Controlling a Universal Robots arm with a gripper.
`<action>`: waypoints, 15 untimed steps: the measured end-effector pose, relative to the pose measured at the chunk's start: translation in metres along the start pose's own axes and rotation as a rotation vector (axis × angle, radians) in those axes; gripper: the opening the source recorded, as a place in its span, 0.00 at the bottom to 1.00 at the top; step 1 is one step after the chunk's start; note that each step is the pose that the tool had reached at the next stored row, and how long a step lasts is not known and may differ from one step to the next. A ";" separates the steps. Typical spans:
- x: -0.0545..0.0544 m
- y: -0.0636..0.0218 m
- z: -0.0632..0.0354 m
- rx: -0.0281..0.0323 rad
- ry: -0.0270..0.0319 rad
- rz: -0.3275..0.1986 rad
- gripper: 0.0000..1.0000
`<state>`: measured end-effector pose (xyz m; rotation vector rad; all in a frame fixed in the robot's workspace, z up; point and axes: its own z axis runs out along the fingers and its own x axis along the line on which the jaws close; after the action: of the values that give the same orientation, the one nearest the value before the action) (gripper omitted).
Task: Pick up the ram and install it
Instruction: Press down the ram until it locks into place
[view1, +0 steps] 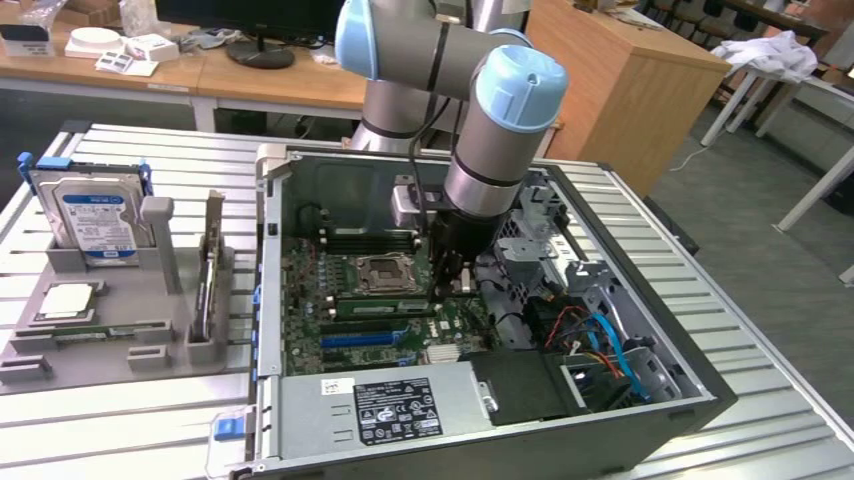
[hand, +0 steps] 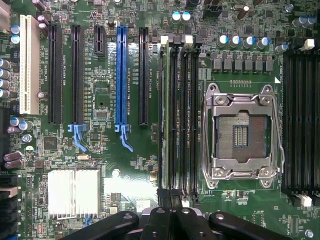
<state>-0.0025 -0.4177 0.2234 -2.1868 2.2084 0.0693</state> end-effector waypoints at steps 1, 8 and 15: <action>0.000 0.0000 -0.0010 0.0002 -0.0002 0.000 0.11; -0.001 0.0002 -0.0144 -0.0013 0.0009 0.000 0.11; -0.001 0.0003 -0.0274 -0.0017 0.0010 0.000 0.11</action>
<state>-0.0025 -0.4178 0.2508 -2.1882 2.2098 0.0701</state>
